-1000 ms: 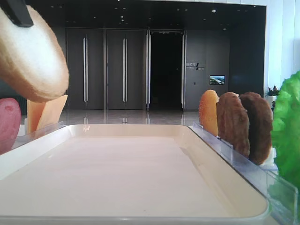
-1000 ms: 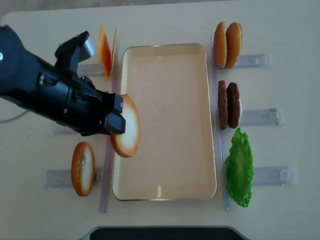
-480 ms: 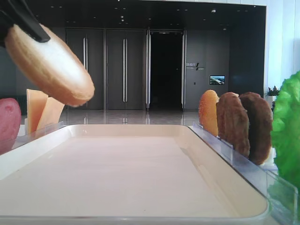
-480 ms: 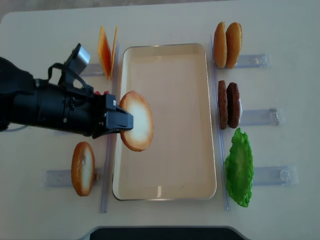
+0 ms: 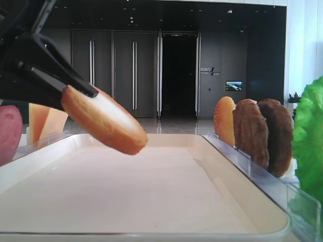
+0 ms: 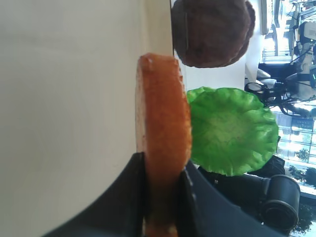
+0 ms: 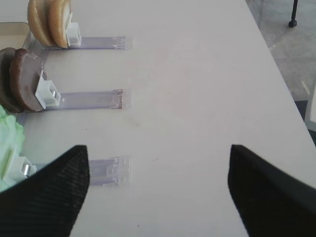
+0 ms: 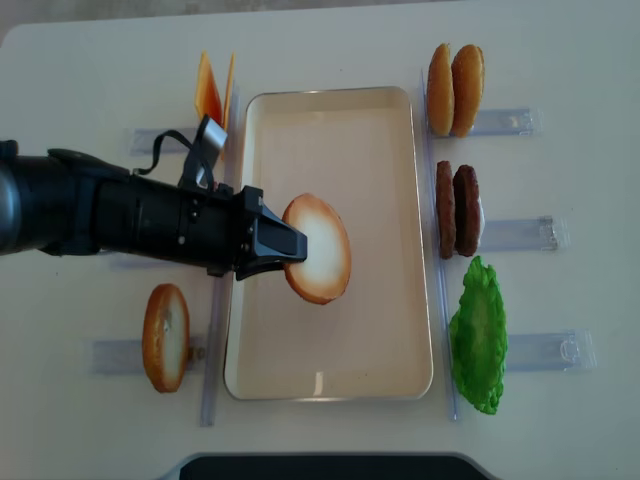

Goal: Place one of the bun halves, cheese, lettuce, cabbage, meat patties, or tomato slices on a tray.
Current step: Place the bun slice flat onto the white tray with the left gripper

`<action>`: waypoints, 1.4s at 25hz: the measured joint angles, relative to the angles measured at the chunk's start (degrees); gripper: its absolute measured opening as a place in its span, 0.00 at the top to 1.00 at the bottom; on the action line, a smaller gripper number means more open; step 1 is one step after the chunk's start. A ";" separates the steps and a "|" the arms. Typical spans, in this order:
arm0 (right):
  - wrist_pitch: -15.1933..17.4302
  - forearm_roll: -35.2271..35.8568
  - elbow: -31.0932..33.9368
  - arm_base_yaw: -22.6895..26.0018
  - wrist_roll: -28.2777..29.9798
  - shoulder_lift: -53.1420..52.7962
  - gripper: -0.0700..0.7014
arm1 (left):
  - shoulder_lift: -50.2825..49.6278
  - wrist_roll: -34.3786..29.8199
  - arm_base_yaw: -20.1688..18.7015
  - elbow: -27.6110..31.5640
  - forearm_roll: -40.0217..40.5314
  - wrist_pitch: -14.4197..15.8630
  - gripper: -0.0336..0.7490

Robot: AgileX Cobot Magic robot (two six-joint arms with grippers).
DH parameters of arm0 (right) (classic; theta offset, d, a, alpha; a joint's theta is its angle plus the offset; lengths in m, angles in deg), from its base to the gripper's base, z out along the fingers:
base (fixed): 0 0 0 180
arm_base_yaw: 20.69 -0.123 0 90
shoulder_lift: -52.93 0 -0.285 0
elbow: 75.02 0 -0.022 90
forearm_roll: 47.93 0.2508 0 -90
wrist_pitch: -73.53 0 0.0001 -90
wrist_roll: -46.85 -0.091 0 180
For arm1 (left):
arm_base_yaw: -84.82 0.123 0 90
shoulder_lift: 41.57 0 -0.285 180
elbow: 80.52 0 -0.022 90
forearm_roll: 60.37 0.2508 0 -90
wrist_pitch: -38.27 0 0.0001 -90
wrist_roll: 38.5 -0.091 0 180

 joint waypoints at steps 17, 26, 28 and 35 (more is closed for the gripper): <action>0.00 0.00 0.00 0.00 0.00 0.00 0.16 | -2.28 -0.39 -6.61 -1.22 -3.43 -6.74 0.80; 0.00 0.00 0.00 0.00 0.00 0.00 0.16 | -2.72 0.68 -6.91 -1.31 -3.27 -7.82 0.80; 0.00 0.00 0.00 0.00 0.00 0.00 0.16 | -2.72 1.32 -6.91 -1.31 -2.74 -7.95 0.80; 0.00 0.00 0.00 0.00 0.00 0.00 0.16 | -2.72 2.05 -6.91 -1.31 -1.15 -10.72 0.80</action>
